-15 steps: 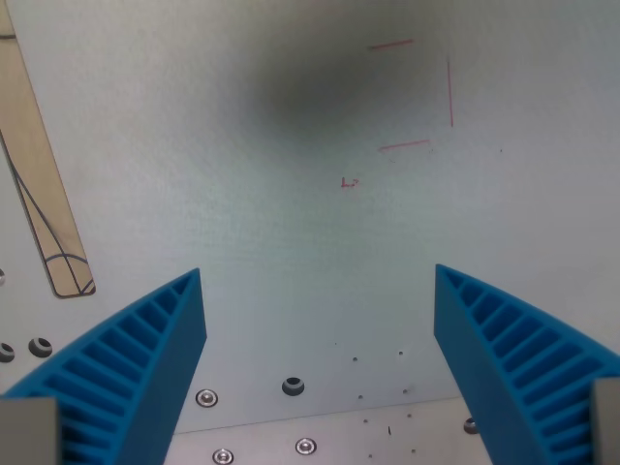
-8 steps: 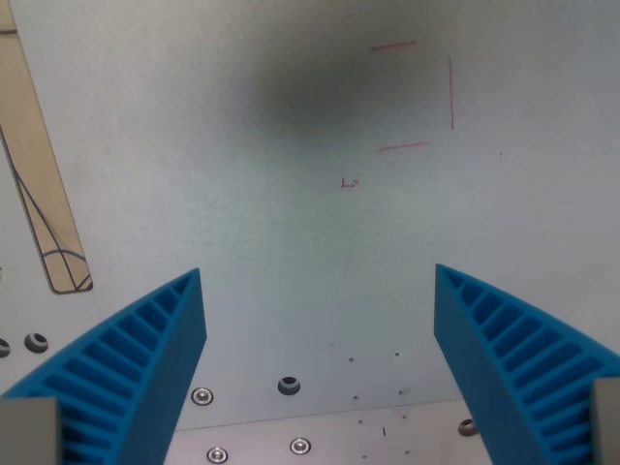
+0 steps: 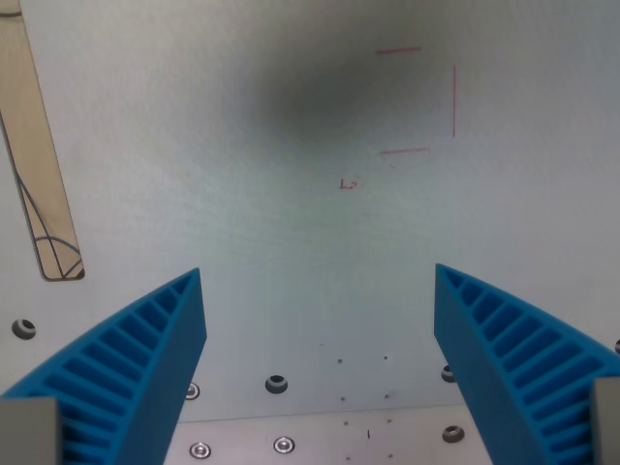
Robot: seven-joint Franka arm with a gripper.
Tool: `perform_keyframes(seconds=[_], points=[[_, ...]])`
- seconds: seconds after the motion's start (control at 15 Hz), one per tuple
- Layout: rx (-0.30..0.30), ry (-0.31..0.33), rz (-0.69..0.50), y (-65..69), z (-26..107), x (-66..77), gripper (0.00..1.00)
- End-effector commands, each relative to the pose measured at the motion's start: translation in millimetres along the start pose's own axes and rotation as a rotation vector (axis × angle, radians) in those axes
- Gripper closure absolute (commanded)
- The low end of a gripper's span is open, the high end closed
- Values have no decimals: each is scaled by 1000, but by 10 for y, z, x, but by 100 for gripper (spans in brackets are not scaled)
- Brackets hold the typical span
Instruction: Rotate around gripper negative z
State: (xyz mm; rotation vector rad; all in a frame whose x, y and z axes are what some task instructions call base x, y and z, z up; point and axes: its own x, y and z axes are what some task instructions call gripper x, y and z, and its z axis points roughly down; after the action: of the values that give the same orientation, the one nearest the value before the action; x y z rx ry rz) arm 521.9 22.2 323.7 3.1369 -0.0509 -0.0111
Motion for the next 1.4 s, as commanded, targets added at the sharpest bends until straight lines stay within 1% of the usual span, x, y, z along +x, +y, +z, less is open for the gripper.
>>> perform_keyframes(seconds=[0.07, 1.4], points=[[0, 3, -120, 4, -14, 0, 0], [0, 3, -354, 4, -14, 0, 0]])
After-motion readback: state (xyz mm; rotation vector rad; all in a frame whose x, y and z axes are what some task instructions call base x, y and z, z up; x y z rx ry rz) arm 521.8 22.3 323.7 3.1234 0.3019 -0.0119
